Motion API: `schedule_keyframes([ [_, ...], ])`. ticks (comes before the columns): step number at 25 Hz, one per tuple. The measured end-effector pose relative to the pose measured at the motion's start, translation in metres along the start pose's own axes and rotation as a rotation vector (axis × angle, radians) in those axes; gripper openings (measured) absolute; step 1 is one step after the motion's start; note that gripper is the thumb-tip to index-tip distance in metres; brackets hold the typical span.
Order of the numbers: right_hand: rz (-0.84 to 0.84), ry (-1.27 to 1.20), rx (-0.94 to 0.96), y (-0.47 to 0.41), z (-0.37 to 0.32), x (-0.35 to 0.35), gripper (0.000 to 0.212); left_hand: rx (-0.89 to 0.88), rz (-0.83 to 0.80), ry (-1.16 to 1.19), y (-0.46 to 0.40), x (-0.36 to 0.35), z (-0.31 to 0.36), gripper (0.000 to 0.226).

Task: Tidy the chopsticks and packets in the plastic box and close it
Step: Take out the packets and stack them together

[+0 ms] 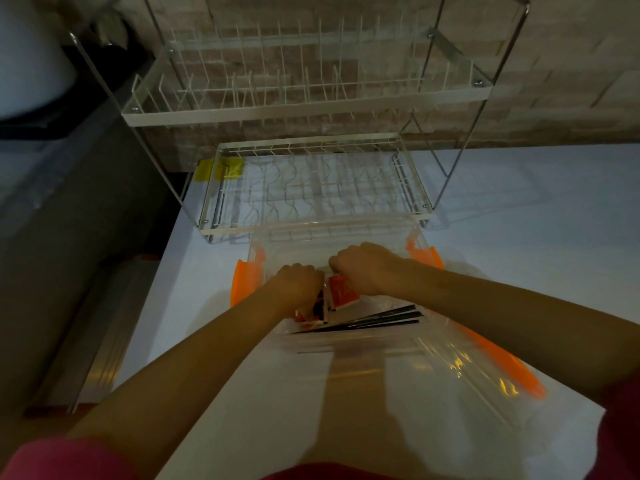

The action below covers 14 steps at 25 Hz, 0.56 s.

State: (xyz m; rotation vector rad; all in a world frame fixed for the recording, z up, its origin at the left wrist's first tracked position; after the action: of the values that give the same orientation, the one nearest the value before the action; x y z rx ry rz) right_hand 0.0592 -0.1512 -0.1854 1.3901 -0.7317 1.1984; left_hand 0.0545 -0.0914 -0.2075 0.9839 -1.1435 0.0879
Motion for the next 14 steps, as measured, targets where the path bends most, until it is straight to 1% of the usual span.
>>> schedule_keyframes([
  [3, 0.014, -0.042, 0.007, -0.001, 0.000, -0.001, 0.026, -0.021, -0.059, 0.014, 0.000, -0.001, 0.002, 0.046],
  [6, -0.002, -0.171, 0.005, 0.002, 0.003, 0.005, 0.027, -0.038, -0.038, 0.068, 0.004, 0.003, 0.003, 0.046],
  [9, 0.038, -0.354, 0.059, 0.013, 0.009, 0.026, 0.025, -0.030, 0.083, 0.166, 0.013, 0.018, -0.003, 0.049],
  [12, 0.154, -0.522, 0.107, 0.028, 0.020, 0.057, 0.019, -0.040, 0.215, 0.279, 0.025, 0.034, -0.008, 0.048],
  [13, 0.199, -0.572, 0.111, 0.033, 0.025, 0.066, 0.018, -0.062, 0.272, 0.373, 0.030, 0.038, -0.010, 0.046],
  [14, 0.241, -0.629, 0.102, 0.038, 0.031, 0.075, 0.017, -0.092, 0.334, 0.532, 0.034, 0.042, -0.011, 0.043],
])
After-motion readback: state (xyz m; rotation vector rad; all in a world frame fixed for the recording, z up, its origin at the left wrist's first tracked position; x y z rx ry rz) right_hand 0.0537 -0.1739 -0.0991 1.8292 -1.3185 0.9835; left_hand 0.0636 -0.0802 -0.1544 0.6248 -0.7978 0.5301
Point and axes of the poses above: each hand's wrist, its own y-axis away from the middle knuckle, its own x-axis out of the back of the hand, z = x × y, the point moved 8 cm from there along -y, towards the middle knuckle, and after that the axes turned 13 degrees about -x, right-handed, at the moved point
